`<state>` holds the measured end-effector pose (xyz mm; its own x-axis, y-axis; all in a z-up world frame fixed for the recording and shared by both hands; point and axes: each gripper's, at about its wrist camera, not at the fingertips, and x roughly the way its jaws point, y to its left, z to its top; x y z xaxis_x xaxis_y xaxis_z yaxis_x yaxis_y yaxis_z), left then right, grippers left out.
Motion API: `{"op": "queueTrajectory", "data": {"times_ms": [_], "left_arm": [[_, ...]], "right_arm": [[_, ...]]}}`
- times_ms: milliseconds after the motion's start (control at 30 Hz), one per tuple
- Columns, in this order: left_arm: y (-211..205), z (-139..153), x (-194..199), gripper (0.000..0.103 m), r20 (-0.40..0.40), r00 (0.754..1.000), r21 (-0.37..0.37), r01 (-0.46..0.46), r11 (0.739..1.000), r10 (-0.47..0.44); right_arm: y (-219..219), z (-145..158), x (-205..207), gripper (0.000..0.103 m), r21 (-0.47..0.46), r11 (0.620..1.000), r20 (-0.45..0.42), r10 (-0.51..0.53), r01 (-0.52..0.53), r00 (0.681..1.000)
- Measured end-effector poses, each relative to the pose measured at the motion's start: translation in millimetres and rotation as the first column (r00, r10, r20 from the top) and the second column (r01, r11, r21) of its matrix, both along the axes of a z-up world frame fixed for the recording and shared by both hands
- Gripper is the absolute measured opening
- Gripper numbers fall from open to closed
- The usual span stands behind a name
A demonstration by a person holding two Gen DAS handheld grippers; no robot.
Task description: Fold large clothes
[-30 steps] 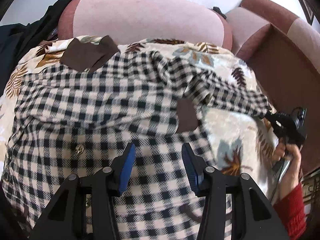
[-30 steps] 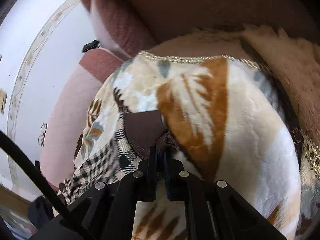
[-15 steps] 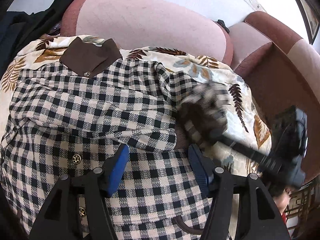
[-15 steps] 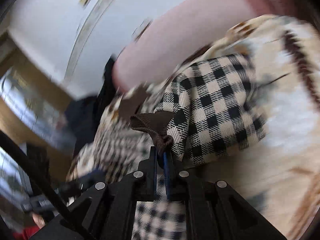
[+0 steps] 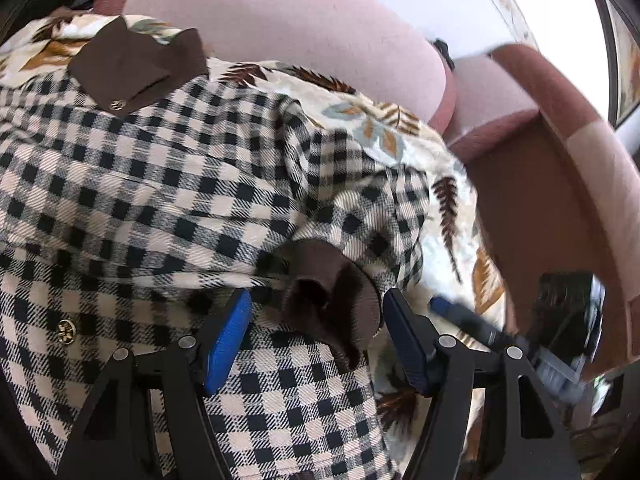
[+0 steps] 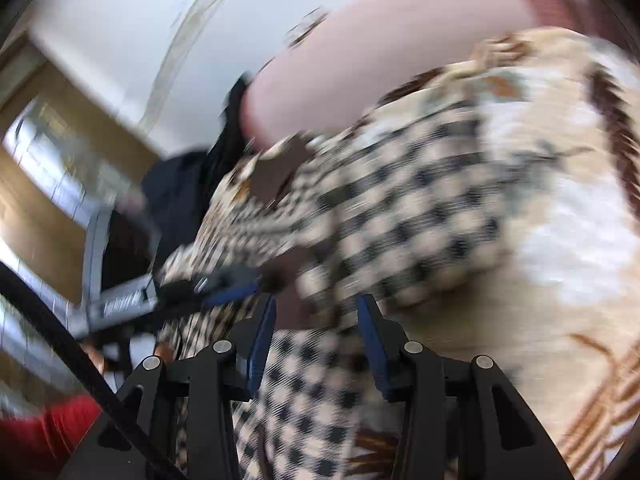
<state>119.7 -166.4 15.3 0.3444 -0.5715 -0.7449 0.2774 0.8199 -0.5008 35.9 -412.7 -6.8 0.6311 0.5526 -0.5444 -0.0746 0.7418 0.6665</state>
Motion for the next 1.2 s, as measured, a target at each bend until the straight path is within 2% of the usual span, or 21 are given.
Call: {"op": "queueTrajectory", "data": {"times_ms": [100,133,167,200,233,333,433,533,633,733,800,900,967,1100,1167,1200], "left_arm": [[-15,-6,-2,0.067,0.010,1.000,0.059,0.009,0.998,-0.010],[-19,-8,-2,0.056,0.011,1.000,0.076,0.013,0.997,-0.014],[-24,-8,-3,0.037,0.016,1.000,0.110,0.020,0.994,-0.022],[-31,-8,-4,0.004,0.013,0.999,0.161,0.041,0.986,-0.043],[-32,-8,-5,0.004,0.013,0.999,0.176,0.046,0.983,-0.049],[-28,12,-13,0.004,0.092,0.995,0.195,0.028,0.980,-0.047],[-8,45,-14,0.004,0.157,0.987,0.164,-0.009,0.986,-0.017],[27,75,-3,0.004,0.209,0.977,0.156,-0.067,0.985,0.033],[80,89,20,0.004,0.241,0.961,0.189,-0.184,0.965,0.136],[129,87,45,0.004,0.243,0.941,0.214,-0.289,0.933,0.236],[171,84,66,0.004,0.239,0.915,0.235,-0.380,0.895,0.326],[219,72,87,0.004,0.227,0.885,0.267,-0.457,0.848,0.406],[243,58,99,0.004,0.204,0.877,0.298,-0.479,0.826,0.435],[271,22,114,0.004,0.140,0.876,0.330,-0.481,0.812,0.461],[273,8,115,0.004,0.118,0.883,0.335,-0.466,0.819,0.454],[273,3,116,0.004,0.114,0.886,0.344,-0.459,0.819,0.449]], "right_arm": [[-16,-6,4,0.047,-0.005,0.996,-0.022,-0.090,0.090,0.996],[-18,-7,6,0.047,-0.009,0.994,-0.027,-0.108,0.108,0.994],[-20,-7,7,0.047,-0.015,0.993,-0.032,-0.121,0.120,0.992],[-20,-7,8,0.047,-0.026,0.991,-0.034,-0.130,0.129,0.991],[-20,-6,9,0.047,-0.037,0.990,-0.034,-0.136,0.135,0.990],[-20,-3,8,0.047,-0.066,0.985,-0.024,-0.161,0.159,0.987],[-24,-4,8,0.047,-0.061,0.981,-0.019,-0.184,0.182,0.983],[-24,-6,9,0.047,-0.029,0.983,-0.025,-0.183,0.182,0.983],[-16,-6,11,0.047,-0.026,0.984,-0.026,-0.175,0.174,0.984],[-5,-5,14,0.047,-0.062,0.984,-0.026,-0.171,0.169,0.985],[3,-4,16,0.047,-0.093,0.983,-0.024,-0.164,0.161,0.986],[17,-5,18,0.047,-0.141,0.979,-0.024,-0.151,0.146,0.988],[26,-5,20,0.047,-0.164,0.977,-0.021,-0.144,0.138,0.989],[47,5,19,0.048,-0.206,0.971,0.007,-0.126,0.125,0.992],[62,12,22,0.060,-0.260,0.958,0.031,-0.118,0.122,0.993],[70,15,24,0.064,-0.300,0.946,0.045,-0.112,0.120,0.993]]}}
